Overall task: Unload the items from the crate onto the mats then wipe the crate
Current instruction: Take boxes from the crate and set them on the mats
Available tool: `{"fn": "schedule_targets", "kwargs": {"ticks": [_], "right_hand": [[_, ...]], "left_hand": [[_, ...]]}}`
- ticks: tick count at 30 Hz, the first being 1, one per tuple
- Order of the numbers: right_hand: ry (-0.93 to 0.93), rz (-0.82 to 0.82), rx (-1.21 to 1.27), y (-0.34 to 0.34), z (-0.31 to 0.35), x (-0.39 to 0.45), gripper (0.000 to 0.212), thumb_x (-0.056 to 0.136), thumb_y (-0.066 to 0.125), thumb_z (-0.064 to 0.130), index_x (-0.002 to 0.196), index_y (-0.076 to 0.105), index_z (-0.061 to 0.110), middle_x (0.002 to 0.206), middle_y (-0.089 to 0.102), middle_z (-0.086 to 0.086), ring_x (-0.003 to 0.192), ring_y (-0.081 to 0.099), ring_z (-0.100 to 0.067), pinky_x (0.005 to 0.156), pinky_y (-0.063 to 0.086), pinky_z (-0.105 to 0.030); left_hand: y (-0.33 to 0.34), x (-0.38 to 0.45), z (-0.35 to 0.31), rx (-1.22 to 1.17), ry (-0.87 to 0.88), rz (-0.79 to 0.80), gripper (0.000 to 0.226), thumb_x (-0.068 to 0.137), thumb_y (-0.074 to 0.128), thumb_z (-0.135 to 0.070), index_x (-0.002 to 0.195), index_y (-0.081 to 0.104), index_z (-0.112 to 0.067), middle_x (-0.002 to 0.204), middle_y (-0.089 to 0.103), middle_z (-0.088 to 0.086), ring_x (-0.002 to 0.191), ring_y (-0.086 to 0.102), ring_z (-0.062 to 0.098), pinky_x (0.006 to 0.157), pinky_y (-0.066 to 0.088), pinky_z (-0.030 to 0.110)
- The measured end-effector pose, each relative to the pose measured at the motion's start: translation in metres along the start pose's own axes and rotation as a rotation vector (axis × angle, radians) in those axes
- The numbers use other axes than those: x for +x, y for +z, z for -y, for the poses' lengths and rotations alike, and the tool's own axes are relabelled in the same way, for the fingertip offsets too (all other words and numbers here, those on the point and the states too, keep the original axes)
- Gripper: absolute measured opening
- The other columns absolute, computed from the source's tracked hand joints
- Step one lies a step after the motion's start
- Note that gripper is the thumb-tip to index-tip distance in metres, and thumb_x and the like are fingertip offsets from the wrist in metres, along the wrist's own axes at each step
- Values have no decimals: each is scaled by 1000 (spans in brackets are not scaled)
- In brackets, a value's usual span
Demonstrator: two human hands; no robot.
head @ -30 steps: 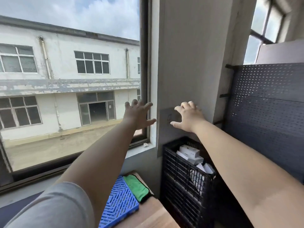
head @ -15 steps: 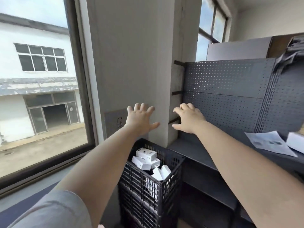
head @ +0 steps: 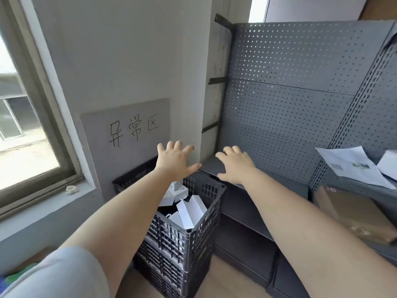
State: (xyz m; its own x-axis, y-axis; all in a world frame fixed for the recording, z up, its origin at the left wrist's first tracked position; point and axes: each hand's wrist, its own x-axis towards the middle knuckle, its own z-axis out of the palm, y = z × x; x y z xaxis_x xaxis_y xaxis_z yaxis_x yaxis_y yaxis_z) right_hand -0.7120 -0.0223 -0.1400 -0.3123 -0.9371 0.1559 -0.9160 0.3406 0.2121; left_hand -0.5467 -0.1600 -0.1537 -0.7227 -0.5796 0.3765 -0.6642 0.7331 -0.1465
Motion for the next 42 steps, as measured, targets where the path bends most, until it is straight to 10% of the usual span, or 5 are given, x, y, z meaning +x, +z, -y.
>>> {"fn": "schedule_targets", "kwargs": {"ticks": [11, 42], "right_hand": [[-109, 249, 131, 137, 31, 62, 69, 82, 61, 51, 140, 36, 23, 137, 40, -4, 128, 33, -28, 101, 36, -42], [-551, 491, 549, 278, 32, 225, 72, 84, 64, 50, 144, 34, 24, 144, 40, 0, 135, 30, -25, 102, 40, -42]], "left_hand": [[148, -2, 1, -107, -158, 238, 73, 86, 34, -74, 144, 29, -29, 134, 42, 8, 125, 38, 32, 98, 34, 49], [270, 4, -66, 14, -785, 606, 74, 88, 36, -70, 150, 20, -34, 137, 38, 7, 124, 36, 31, 103, 26, 51]]}}
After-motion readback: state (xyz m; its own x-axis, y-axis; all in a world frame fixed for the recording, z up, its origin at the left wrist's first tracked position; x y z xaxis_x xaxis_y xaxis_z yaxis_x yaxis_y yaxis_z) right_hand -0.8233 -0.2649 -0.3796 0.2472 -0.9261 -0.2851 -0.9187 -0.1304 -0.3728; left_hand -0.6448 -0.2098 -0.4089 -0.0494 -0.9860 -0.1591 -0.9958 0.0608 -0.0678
